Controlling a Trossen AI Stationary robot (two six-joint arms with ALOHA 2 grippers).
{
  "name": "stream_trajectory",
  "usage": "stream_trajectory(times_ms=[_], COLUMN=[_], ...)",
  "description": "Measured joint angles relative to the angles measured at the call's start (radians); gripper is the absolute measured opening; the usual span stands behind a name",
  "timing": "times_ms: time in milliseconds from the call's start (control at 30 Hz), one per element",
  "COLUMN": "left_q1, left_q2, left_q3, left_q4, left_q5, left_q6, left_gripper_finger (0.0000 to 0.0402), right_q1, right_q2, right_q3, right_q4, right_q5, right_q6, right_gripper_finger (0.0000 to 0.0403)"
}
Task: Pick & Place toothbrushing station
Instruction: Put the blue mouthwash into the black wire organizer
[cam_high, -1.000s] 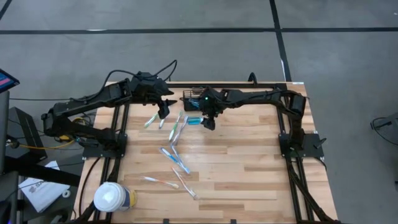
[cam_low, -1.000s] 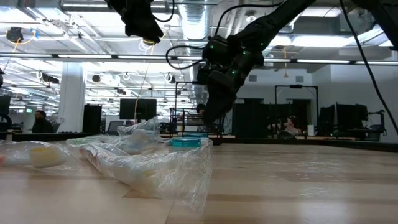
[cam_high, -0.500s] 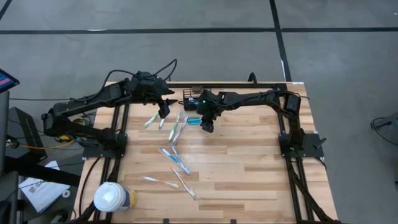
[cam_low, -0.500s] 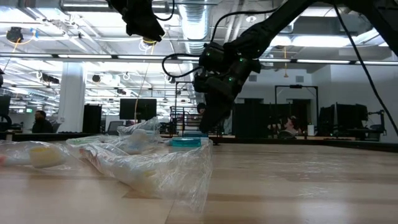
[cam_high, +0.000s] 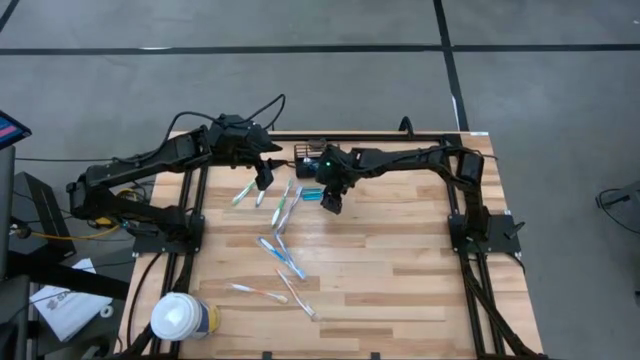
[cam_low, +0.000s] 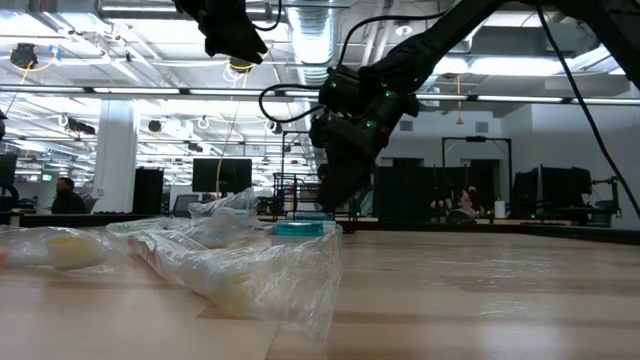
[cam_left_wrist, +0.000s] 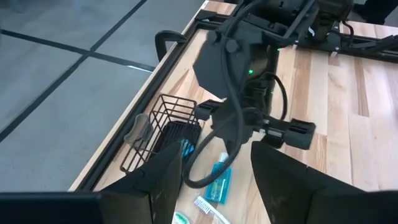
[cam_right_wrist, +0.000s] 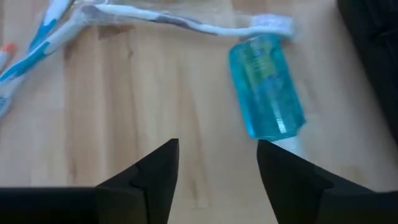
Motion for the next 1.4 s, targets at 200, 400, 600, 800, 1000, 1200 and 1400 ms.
stream_trajectory(times_ms=[200, 400, 600, 800, 1000, 1200, 1400], left_q1=[0.000, 0.000, 0.000, 0.000, 0.000, 0.000, 0.000], left_q2=[0.000, 0.000, 0.000, 0.000, 0.000, 0.000, 0.000], left_q3=[0.000, 0.000, 0.000, 0.000, 0.000, 0.000, 0.000], left_q4=[0.013, 0.019, 0.027, 0.035, 0.038, 0.043, 0.045], left_q5=[0.000, 0.000, 0.000, 0.011, 0.017, 0.017, 0.017], left_q6=[0.000, 0.000, -0.004, -0.023, -0.023, -0.023, -0.022], left_gripper_finger=[0.0186, 0.0186, 0.0186, 0.0186, 0.0186, 0.0186, 0.0186], right_q1=[0.031, 0.017, 0.002, 0.004, 0.006, -0.003, -0.004], right_q2=[-0.005, -0.005, -0.005, -0.006, -0.006, -0.006, -0.006], right_q3=[0.000, 0.000, 0.001, 0.030, 0.034, 0.034, 0.035], right_q4=[0.000, 0.051, 0.106, 0.099, 0.102, 0.103, 0.106], right_q5=[0.001, 0.017, 0.032, 0.033, 0.033, 0.046, 0.081], right_q6=[0.007, 0.049, 0.134, 0.142, 0.142, 0.150, 0.150], right_gripper_finger=[0.0204, 0.0213, 0.0177, 0.0082, 0.0006, 0.0003, 0.0001])
